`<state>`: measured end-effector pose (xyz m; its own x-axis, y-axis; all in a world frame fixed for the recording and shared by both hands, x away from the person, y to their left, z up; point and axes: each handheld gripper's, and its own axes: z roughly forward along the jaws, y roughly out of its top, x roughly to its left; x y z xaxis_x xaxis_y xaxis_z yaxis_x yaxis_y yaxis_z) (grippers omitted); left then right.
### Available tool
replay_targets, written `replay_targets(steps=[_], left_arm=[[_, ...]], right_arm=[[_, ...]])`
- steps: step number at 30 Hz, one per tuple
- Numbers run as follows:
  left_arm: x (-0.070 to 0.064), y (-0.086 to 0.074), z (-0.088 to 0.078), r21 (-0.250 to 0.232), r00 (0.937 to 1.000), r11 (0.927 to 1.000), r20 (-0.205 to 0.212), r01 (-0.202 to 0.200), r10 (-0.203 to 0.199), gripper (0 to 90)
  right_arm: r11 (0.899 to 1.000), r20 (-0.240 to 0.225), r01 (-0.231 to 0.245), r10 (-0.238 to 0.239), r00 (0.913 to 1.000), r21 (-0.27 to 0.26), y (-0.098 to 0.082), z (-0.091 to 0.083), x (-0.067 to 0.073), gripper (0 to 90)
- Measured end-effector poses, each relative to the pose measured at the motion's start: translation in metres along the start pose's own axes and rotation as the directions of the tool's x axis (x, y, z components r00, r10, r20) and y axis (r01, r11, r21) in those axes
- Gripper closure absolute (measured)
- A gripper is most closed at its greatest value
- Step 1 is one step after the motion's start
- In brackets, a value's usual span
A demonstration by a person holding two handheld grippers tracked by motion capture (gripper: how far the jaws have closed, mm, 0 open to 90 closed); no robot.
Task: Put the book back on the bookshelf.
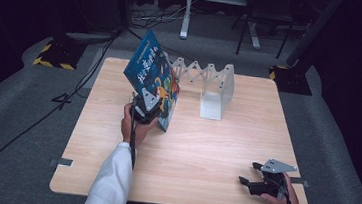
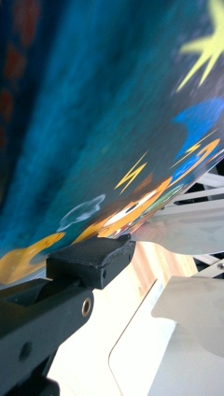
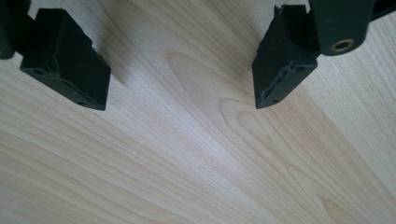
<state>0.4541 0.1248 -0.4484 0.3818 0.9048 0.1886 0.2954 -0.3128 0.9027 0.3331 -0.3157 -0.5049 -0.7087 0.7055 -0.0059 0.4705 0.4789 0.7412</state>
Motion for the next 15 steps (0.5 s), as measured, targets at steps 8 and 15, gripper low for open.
replay_targets(steps=[8,15], left_arm=[[-0.0013,-0.0006,-0.0022,0.02,0.9993,0.9991,0.01,-0.036,0.036,58.9],[-0.002,-0.001,-0.0043,0.05,0.9976,0.9966,0.028,-0.065,0.064,56.8]], right_arm=[[1.0,0.0,0.0,0.0,1.0,0.0,0.0,0.0,0.0,20.0],[1.0,0.0,0.0,0.0,1.0,0.0,0.0,0.0,0.0,20.0]])
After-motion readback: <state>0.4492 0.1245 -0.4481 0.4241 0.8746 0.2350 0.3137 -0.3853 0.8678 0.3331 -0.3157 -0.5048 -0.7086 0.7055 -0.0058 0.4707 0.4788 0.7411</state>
